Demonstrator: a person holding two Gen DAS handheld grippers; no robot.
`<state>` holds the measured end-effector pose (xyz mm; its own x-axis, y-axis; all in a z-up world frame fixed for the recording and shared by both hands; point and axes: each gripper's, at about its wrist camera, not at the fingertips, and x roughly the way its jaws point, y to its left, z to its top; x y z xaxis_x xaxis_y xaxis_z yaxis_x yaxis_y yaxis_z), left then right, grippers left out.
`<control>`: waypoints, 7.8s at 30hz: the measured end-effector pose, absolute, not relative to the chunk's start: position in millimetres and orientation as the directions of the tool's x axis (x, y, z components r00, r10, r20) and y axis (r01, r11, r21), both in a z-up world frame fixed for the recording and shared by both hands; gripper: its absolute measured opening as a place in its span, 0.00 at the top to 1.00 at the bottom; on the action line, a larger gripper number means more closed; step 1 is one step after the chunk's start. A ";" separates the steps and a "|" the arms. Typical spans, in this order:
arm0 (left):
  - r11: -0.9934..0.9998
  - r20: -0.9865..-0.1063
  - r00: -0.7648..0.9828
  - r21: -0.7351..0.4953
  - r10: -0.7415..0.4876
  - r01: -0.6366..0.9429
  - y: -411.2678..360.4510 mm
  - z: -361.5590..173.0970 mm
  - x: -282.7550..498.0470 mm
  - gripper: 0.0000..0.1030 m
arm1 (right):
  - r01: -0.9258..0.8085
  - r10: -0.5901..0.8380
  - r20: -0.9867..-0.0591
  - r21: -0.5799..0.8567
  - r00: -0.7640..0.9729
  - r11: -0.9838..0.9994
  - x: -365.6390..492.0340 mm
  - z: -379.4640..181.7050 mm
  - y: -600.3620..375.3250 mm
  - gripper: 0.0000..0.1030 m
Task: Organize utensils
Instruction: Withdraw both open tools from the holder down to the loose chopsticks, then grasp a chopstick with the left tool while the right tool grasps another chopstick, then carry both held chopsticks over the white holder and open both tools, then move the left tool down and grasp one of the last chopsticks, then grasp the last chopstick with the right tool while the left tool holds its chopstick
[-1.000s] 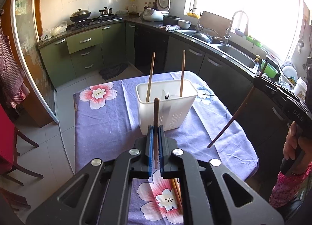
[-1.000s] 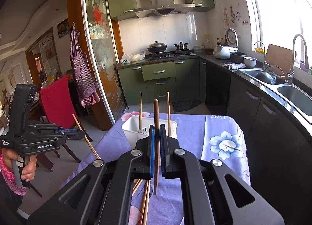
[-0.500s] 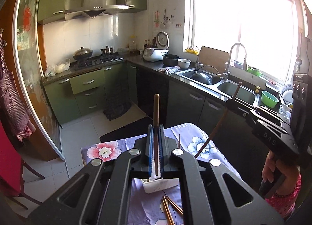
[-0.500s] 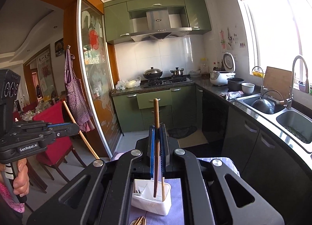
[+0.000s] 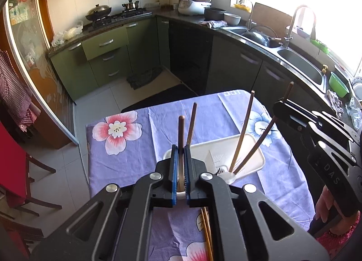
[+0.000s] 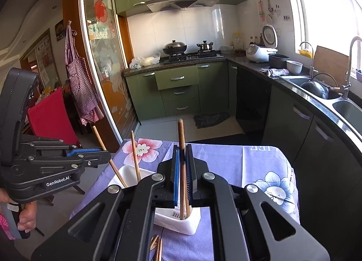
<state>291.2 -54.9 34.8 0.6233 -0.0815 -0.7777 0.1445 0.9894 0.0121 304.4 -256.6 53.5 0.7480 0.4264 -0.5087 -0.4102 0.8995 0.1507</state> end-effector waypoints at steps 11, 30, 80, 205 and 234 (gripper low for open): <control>0.986 -0.730 0.671 -0.024 -0.132 0.168 -47.6 60.7 238.0 0.65 | -0.421 0.445 -0.382 0.148 0.810 0.895 218.0 89.6 -295.6 0.70; 0.983 -0.952 0.265 -0.114 -0.150 0.146 -73.0 -160.4 230.8 0.85 | -0.222 0.339 -0.599 0.262 0.726 0.939 144.5 -70.9 -390.5 0.62; 0.983 -0.839 0.513 -0.162 -0.182 0.084 13.6 -84.2 184.8 0.95 | -0.474 0.228 -0.839 -0.040 0.494 0.880 224.6 -163.4 -208.2 0.60; 0.990 -0.948 0.306 -0.043 -0.082 0.134 -101.3 -162.8 232.7 0.93 | -0.258 0.366 -0.603 0.261 0.709 0.930 140.8 -70.8 -394.5 0.59; 0.988 -0.781 0.605 -0.111 -0.156 0.111 -3.7 -49.9 144.3 0.94 | -0.506 0.256 -0.862 -0.001 0.437 0.862 232.9 -168.5 -186.9 0.75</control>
<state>144.3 -3.7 -49.9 0.6049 -0.1557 -0.7809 0.1114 0.9876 -0.1105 232.9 -186.9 -168.5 0.4370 0.2555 -0.8624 -0.5062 0.8624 -0.0010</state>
